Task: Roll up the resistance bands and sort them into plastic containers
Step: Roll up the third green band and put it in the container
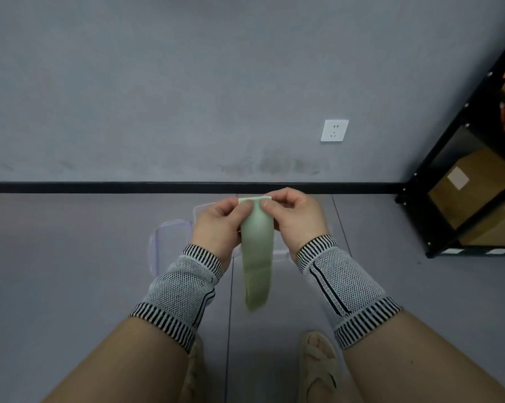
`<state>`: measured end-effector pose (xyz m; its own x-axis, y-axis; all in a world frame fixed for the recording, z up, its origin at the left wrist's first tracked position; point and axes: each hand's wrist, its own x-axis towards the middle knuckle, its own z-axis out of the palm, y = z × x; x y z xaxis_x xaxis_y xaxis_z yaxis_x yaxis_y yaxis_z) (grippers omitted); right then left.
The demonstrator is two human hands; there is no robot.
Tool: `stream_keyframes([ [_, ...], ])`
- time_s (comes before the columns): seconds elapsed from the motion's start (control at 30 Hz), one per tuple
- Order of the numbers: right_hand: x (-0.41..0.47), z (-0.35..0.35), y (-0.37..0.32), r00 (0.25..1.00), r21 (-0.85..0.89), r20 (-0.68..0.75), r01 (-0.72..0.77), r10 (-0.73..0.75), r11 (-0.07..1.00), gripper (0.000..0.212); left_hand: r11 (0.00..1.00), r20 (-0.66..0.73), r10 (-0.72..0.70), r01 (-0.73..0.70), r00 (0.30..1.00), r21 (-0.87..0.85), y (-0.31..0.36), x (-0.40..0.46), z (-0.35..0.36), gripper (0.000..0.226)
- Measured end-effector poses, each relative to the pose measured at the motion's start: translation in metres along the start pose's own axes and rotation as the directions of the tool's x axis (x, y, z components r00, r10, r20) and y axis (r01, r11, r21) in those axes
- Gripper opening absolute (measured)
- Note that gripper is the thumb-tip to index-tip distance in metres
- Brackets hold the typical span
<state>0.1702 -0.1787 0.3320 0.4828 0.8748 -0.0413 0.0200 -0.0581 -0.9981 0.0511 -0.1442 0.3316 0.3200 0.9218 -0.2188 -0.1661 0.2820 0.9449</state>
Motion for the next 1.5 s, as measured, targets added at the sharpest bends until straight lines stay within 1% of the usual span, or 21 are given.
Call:
stream_keyframes([
  [0.1, 0.011, -0.001, 0.004, 0.999, 0.027, 0.029, -0.016, 0.016, 1.000, 0.014, 1.000, 0.000, 0.004, -0.004, 1.000, 0.013, 0.000, 0.010, -0.001, 0.014],
  [0.23, 0.018, 0.001, 0.008, 0.994, 0.124, 0.100, -0.060, 0.048, 0.990, 0.012, 0.999, -0.021, 0.014, -0.013, 1.000, 0.037, -0.002, 0.022, -0.004, 0.022],
  [0.33, 0.022, 0.003, 0.012, 0.993, 0.139, 0.105, -0.064, 0.049, 0.988, 0.015, 0.999, -0.029, 0.012, -0.010, 0.999, 0.048, -0.007, 0.029, -0.006, 0.019],
  [0.43, 0.028, 0.006, 0.018, 0.994, 0.119, 0.095, -0.059, 0.048, 0.991, 0.018, 0.996, -0.026, -0.002, 0.005, 1.000, 0.086, -0.012, 0.037, -0.010, 0.014],
  [0.5, 0.030, 0.006, 0.021, 0.993, 0.105, 0.107, -0.063, 0.052, 0.992, 0.018, 0.995, -0.025, -0.017, 0.020, 1.000, 0.102, -0.015, 0.040, -0.013, 0.015],
  [0.67, 0.036, 0.007, 0.018, 0.993, 0.041, 0.114, -0.030, 0.026, 0.999, 0.012, 0.993, -0.015, 0.002, 0.000, 1.000, 0.120, -0.012, 0.046, -0.012, 0.011],
  [0.87, 0.037, 0.008, 0.024, 0.998, -0.005, 0.063, 0.019, -0.019, 1.000, 0.020, 0.993, 0.010, -0.035, 0.034, 0.999, 0.112, -0.014, 0.048, -0.013, 0.008],
  [0.93, 0.036, 0.006, 0.024, 0.997, -0.008, 0.079, 0.019, -0.019, 1.000, 0.019, 0.992, 0.014, -0.051, 0.049, 0.999, 0.120, -0.015, 0.050, -0.014, 0.008],
  [1.07, 0.037, 0.002, 0.023, 0.992, -0.031, 0.127, 0.026, -0.022, 0.999, 0.017, 0.987, 0.021, -0.033, 0.029, 0.999, 0.157, -0.014, 0.050, -0.014, 0.013],
  [1.13, 0.036, 0.001, 0.024, 0.991, -0.039, 0.126, 0.042, -0.037, 0.998, 0.012, 0.986, 0.028, -0.032, 0.027, 0.999, 0.167, -0.014, 0.049, -0.013, 0.013],
  [1.2, 0.035, 0.001, 0.024, 0.991, -0.047, 0.127, 0.057, -0.050, 0.997, 0.011, 0.986, 0.031, -0.039, 0.034, 0.999, 0.165, -0.014, 0.048, -0.012, 0.014],
  [1.4, 0.033, -0.001, 0.021, 0.982, -0.047, 0.161, 0.102, -0.093, 0.994, 0.023, 0.982, 0.034, -0.057, 0.049, 0.998, 0.184, -0.012, 0.047, -0.010, 0.013],
  [1.5, 0.032, -0.001, 0.022, 0.976, -0.090, 0.169, 0.152, -0.135, 0.984, 0.025, 0.977, 0.054, -0.108, 0.096, 0.993, 0.191, -0.011, 0.048, -0.010, 0.013],
])
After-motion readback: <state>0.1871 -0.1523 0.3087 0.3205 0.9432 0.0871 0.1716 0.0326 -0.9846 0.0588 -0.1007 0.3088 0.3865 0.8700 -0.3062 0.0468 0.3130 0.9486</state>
